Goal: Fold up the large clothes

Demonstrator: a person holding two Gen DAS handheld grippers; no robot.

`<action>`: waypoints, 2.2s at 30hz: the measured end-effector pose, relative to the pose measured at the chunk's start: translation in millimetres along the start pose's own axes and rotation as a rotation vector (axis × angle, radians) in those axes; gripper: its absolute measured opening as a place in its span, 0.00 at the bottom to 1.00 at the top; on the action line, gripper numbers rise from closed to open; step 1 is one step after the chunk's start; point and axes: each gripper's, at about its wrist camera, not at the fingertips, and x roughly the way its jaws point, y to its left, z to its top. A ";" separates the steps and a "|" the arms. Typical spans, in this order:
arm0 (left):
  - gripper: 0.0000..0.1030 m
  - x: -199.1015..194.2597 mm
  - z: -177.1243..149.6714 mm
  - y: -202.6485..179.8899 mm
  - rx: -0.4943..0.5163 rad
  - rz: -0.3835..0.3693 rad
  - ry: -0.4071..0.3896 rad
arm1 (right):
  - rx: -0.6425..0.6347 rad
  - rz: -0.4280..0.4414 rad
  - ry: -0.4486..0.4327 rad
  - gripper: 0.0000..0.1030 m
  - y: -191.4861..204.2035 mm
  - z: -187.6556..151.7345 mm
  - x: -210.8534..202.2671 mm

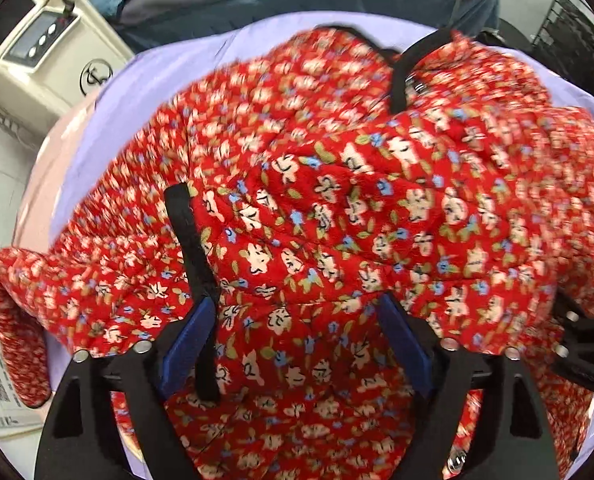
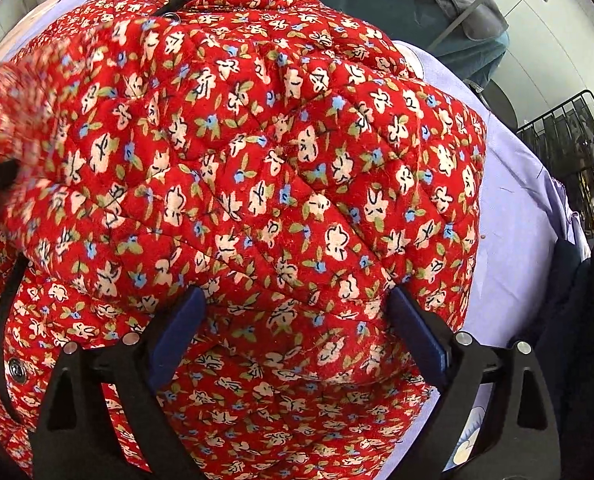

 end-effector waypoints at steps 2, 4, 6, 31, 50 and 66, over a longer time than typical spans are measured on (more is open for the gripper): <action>0.93 5.3 3.6 4.0 -0.011 -0.006 0.017 | 0.005 -0.008 0.003 0.90 -0.3 -0.6 -0.1; 0.95 11.0 7.2 9.5 -0.033 -0.032 0.038 | 0.012 -0.020 0.005 0.93 -2.1 -3.5 -2.3; 0.95 16.2 8.6 11.4 -0.037 -0.052 0.049 | 0.028 -0.026 0.010 0.95 -2.3 -4.6 1.3; 0.94 -83.9 -70.4 60.5 -0.174 -0.130 -0.082 | 0.169 0.132 0.097 0.95 -1.3 -120.1 -46.5; 0.94 -84.5 -148.5 113.7 -0.368 -0.149 -0.014 | 0.129 0.227 0.171 0.95 29.6 -147.8 -51.8; 0.94 -86.2 -185.7 346.3 -1.225 -0.273 -0.173 | 0.124 0.175 0.154 0.95 16.6 -141.7 -57.4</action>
